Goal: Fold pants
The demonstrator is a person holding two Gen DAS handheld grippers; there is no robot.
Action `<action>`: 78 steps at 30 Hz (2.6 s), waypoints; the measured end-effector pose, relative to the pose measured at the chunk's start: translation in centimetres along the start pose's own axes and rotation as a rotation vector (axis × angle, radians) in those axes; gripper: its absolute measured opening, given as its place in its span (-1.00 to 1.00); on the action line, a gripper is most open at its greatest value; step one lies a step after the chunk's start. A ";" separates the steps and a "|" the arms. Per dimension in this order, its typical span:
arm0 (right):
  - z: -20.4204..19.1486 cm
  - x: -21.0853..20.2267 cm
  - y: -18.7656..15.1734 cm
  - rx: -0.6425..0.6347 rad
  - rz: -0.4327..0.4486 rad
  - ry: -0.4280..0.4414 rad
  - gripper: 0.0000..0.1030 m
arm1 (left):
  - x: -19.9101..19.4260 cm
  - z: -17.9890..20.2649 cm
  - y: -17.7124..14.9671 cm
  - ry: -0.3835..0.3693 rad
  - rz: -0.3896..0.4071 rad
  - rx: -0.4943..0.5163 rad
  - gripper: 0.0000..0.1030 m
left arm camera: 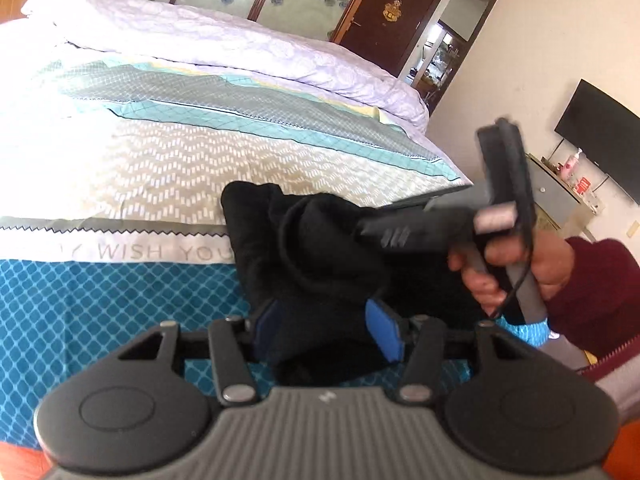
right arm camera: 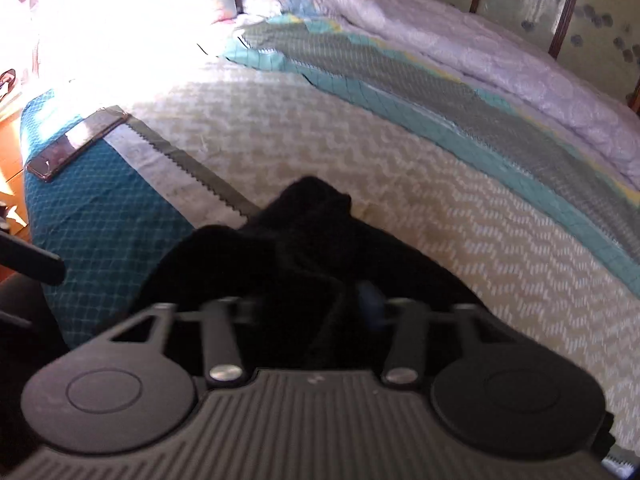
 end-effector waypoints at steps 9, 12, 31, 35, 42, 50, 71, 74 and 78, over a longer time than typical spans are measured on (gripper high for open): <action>14.8 -3.6 -7.0 0.920 0.286 0.117 -0.08 | 2.3 0.5 0.7 -0.022 -0.024 -0.024 -0.04; 15.7 -7.2 -8.9 0.860 0.348 0.016 -0.07 | 2.6 0.8 0.6 -0.014 -0.024 -0.011 -0.04; 13.7 -4.0 -8.8 0.921 0.200 0.088 -0.66 | 8.3 6.6 -2.4 0.160 -0.022 0.570 -0.79; 11.1 -5.8 -5.2 0.832 0.278 0.114 -0.69 | 4.1 2.7 2.2 0.239 0.091 0.453 -0.80; 7.3 -5.8 -5.1 0.949 0.277 0.328 -0.68 | 1.2 0.0 1.8 0.198 0.052 0.377 -0.78; 8.5 -5.1 -9.8 0.909 0.237 0.153 -0.54 | 0.6 5.6 -1.8 0.052 0.023 0.508 -0.52; 20.7 -14.5 -22.9 1.125 0.427 -0.260 0.02 | 14.7 9.6 6.4 -0.191 -0.172 0.053 -0.84; 19.9 -13.6 -24.1 1.170 0.416 -0.201 0.06 | 18.5 8.0 1.2 -0.142 -0.335 0.004 -0.91; 19.0 -11.5 -24.5 1.208 0.401 -0.123 -0.11 | 18.3 6.8 1.3 -0.168 -0.374 -0.109 -0.89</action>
Point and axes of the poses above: each gripper's, at about its wrist camera, not at the fingertips, and x roughly the way its jaws point, z to its right, y to its top, the point moved 10 cm from there along x, roughly the way its jaws point, and after that the axes turned 6 degrees about y, right-handed, at the moved point
